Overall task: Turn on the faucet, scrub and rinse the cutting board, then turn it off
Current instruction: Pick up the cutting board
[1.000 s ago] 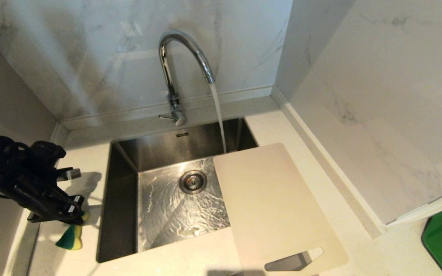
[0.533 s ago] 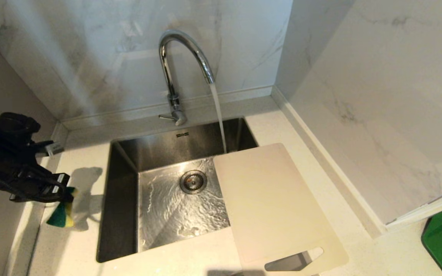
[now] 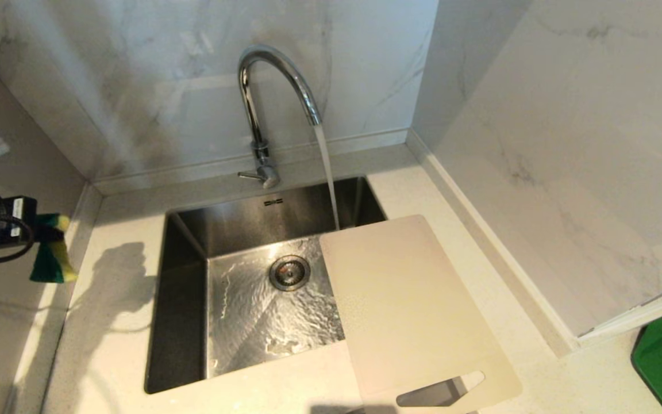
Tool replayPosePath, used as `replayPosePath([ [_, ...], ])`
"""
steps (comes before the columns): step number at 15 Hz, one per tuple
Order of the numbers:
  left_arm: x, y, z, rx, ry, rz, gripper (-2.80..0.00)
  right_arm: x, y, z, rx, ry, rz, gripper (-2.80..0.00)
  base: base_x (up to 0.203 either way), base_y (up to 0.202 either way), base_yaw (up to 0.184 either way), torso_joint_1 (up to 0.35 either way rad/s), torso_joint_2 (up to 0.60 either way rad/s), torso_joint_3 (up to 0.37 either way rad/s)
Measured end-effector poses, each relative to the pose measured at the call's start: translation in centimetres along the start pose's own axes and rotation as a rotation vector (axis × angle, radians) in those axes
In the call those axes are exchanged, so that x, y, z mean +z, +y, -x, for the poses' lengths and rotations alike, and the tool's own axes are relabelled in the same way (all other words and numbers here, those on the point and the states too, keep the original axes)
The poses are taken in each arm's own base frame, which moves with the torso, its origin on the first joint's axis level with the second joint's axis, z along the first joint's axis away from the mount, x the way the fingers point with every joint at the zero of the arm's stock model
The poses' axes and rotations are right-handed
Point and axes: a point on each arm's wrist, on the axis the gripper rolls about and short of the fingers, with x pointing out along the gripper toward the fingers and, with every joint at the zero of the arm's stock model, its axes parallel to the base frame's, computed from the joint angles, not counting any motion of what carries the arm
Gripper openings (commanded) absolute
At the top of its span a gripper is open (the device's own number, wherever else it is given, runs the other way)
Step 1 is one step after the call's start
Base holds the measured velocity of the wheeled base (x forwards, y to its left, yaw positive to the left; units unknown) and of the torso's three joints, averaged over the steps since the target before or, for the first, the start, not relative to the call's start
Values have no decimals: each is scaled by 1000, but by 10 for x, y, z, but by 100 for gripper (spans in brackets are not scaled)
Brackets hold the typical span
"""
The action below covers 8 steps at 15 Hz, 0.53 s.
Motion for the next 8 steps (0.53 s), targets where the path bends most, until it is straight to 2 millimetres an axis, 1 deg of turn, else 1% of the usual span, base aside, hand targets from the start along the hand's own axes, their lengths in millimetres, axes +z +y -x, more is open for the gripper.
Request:
replayPosePath([
  [4, -4, -5, 57, 3, -157, 11, -280, 0, 0, 0, -1, 0, 0, -280, 0, 0, 0, 0, 0, 0],
  [6, -10, -6, 81, 6, -220, 7, -280, 0, 0, 0, -1, 0, 0, -280, 0, 0, 0, 0, 0, 0],
  [8, -19, -7, 100, 7, -268, -1, -280, 0, 0, 0, -1, 0, 0, -280, 0, 0, 0, 0, 0, 0],
])
